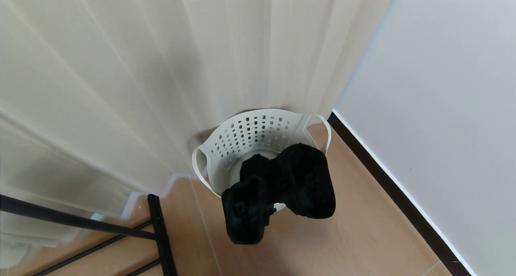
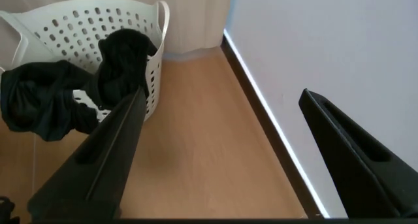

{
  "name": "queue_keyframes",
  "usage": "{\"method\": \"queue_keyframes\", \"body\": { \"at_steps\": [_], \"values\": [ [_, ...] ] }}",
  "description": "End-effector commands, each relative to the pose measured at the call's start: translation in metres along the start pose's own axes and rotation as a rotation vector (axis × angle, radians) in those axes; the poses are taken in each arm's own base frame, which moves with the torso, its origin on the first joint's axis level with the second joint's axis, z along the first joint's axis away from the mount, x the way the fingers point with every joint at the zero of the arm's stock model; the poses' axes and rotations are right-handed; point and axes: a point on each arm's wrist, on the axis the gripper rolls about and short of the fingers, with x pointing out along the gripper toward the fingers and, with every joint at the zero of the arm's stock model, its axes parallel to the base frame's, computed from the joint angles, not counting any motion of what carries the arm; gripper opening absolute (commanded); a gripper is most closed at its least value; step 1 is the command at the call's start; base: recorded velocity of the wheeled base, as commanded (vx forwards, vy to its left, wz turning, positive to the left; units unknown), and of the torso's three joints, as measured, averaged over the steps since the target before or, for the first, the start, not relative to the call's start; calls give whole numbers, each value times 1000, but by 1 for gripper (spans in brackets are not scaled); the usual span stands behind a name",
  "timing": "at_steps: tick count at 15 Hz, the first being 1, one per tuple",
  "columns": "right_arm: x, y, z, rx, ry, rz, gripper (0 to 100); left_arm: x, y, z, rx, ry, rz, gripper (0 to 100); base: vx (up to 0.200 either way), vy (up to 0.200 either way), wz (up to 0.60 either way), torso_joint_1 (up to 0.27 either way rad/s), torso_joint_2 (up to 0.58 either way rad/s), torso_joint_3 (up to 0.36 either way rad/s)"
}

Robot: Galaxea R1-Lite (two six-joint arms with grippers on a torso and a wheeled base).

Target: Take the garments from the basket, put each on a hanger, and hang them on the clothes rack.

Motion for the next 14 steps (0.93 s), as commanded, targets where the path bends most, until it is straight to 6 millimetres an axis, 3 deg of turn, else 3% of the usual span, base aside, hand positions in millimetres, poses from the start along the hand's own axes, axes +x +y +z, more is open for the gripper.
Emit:
{"method": "queue_keyframes", "body": {
  "at_steps": [1, 3, 6, 7, 9, 12, 14],
  "values": [
    [7, 0, -3, -2, 113, 34, 100, -1, 0, 0, 0, -9, 0, 100, 0, 0, 0, 0, 0, 0],
    [38, 0, 6, -14, 362, 171, 100, -1, 0, 0, 0, -9, 0, 100, 0, 0, 0, 0, 0, 0],
    [89, 5, 33, -21, 480, 263, 100, -1, 0, 0, 0, -9, 0, 100, 0, 0, 0, 0, 0, 0],
    [120, 15, 46, -53, 535, 352, 100, -1, 0, 0, 0, -11, 0, 100, 0, 0, 0, 0, 0, 0],
    [154, 30, 58, -100, 563, 430, 100, -1, 0, 0, 0, -11, 0, 100, 0, 0, 0, 0, 0, 0],
    [229, 58, 68, -232, 587, 514, 100, -1, 0, 0, 0, -9, 0, 100, 0, 0, 0, 0, 0, 0],
    [267, 69, 70, -296, 574, 524, 100, -1, 0, 0, 0, -9, 0, 100, 0, 0, 0, 0, 0, 0]
  ]
}}
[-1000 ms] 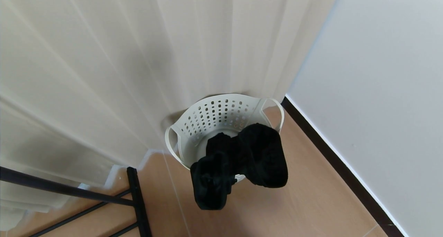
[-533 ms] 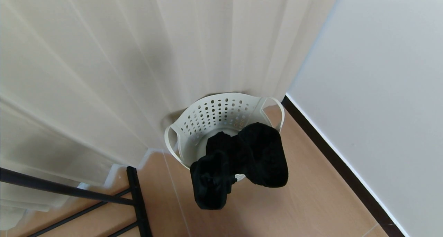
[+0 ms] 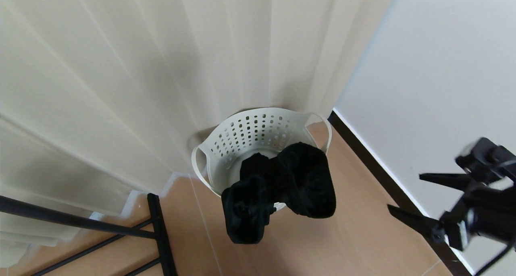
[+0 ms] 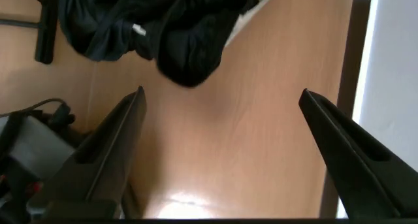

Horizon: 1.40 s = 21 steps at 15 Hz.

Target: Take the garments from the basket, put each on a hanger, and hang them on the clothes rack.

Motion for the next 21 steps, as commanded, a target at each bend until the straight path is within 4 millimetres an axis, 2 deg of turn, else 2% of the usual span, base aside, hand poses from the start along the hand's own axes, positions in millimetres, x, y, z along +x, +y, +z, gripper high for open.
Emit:
{"method": "queue_keyframes", "body": {
  "at_steps": [1, 3, 6, 10, 12, 17, 18, 21],
  "values": [
    [86, -11, 37, -133, 73, 32, 100, 0, 0, 0, -1, 2, 0, 100, 0, 0, 0, 0, 0, 0],
    [124, -24, 52, -221, 73, 10, 100, 0, 0, 0, -1, 2, 0, 100, 0, 0, 0, 0, 0, 0],
    [163, -41, 55, -362, 93, -10, 100, 0, 0, 0, -1, 2, 0, 100, 0, 0, 0, 0, 0, 0],
    [207, -41, 58, -392, 96, -16, 100, 0, 0, 0, -1, 2, 0, 100, 0, 0, 0, 0, 0, 0],
    [220, -40, 57, -381, 100, -69, 100, 0, 0, 0, -1, 2, 0, 100, 0, 0, 0, 0, 0, 0],
    [227, -38, 61, -359, 72, -79, 100, 0, 0, 0, -1, 2, 0, 100, 0, 0, 0, 0, 0, 0],
    [237, -32, 58, -351, 69, -66, 100, 0, 0, 0, -1, 2, 0, 100, 0, 0, 0, 0, 0, 0],
    [256, -31, 49, -347, 48, -77, 100, 0, 0, 0, -1, 2, 0, 100, 0, 0, 0, 0, 0, 0]
  ]
}}
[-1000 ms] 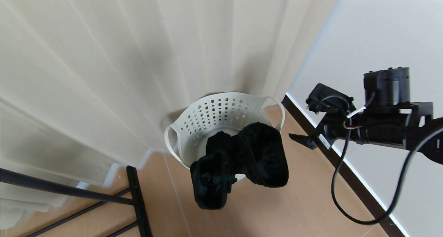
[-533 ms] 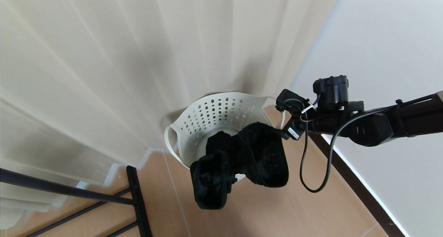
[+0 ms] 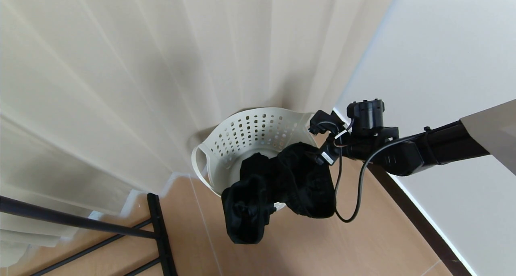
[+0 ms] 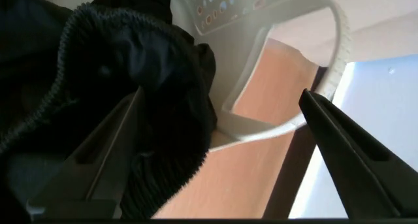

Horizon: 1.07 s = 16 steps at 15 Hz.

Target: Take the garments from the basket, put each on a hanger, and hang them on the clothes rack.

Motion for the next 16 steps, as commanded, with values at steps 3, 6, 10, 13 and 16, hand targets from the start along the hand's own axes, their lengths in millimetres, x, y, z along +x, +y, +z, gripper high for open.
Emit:
{"method": "queue_keyframes", "body": {
  "at_steps": [3, 6, 10, 13, 16],
  "values": [
    [20, 8, -9, 5, 19, 18, 100, 0, 0, 0, 0, 2, 0, 100, 0, 0, 0, 0, 0, 0],
    [26, 8, -9, 15, 16, 17, 100, 0, 0, 0, 0, 2, 0, 100, 0, 0, 0, 0, 0, 0],
    [34, 9, -11, 18, 16, 19, 100, 0, 0, 0, 0, 2, 0, 100, 0, 0, 0, 0, 0, 0],
    [39, 9, -12, 18, -2, 6, 0, 0, 0, 0, 0, 2, 0, 100, 0, 0, 0, 0, 0, 0],
    [43, 11, -12, 63, -2, 5, 0, 0, 0, 0, 0, 2, 0, 100, 0, 0, 0, 0, 0, 0]
  ]
}}
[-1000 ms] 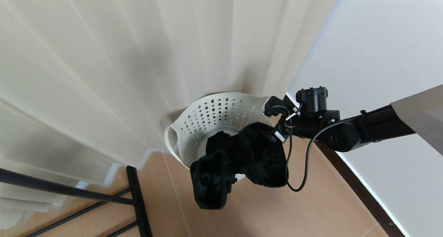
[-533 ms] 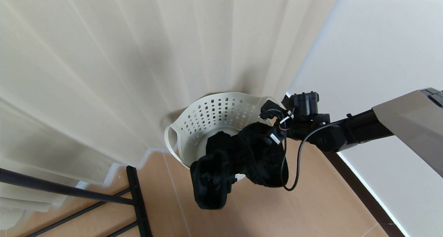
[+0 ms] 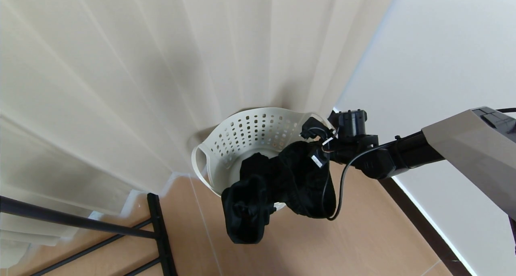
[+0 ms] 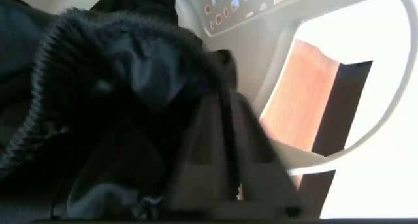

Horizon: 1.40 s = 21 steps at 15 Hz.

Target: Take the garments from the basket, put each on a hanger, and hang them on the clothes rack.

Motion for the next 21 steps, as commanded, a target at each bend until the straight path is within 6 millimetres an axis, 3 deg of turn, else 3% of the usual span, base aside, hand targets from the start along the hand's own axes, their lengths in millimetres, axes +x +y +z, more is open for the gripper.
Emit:
{"method": "queue_keyframes", "body": {
  "at_steps": [1, 4, 6, 9, 10, 12, 14, 15, 18, 21],
  "values": [
    [2, 2, 2, 3, -7, 1, 0, 0, 0, 0, 1, 1, 0, 100, 0, 0, 0, 0, 0, 0],
    [0, 1, 5, 33, -13, -1, 0, 0, 0, 0, 0, 1, 0, 100, 0, 0, 0, 0, 0, 0],
    [-33, -7, 24, 101, -59, -22, 0, 0, 0, 0, 0, 1, 0, 100, 0, 0, 0, 0, 0, 0],
    [-116, -3, 64, 253, -152, -75, 0, 0, 0, 0, 0, 1, 0, 100, 0, 0, 0, 0, 0, 0],
    [-145, 2, 68, 251, -169, -90, 0, 0, 0, 0, 0, 1, 0, 100, 0, 0, 0, 0, 0, 0],
    [-183, 11, 67, 249, -189, -98, 0, 0, 0, 0, 0, 1, 0, 100, 0, 0, 0, 0, 0, 0],
    [-249, 36, 69, 334, -268, -79, 0, 0, 0, 0, 0, 1, 0, 100, 0, 0, 0, 0, 0, 0],
    [-266, 44, 70, 358, -293, -84, 0, 0, 0, 0, 0, 1, 0, 100, 0, 0, 0, 0, 0, 0],
    [-292, 71, 68, 417, -337, 13, 0, 0, 0, 0, 0, 1, 0, 100, 0, 0, 0, 0, 0, 0],
    [-276, 85, 68, 417, -279, -21, 0, 0, 0, 0, 18, 3, -1, 100, 0, 0, 0, 0, 0, 0]
  ]
}}
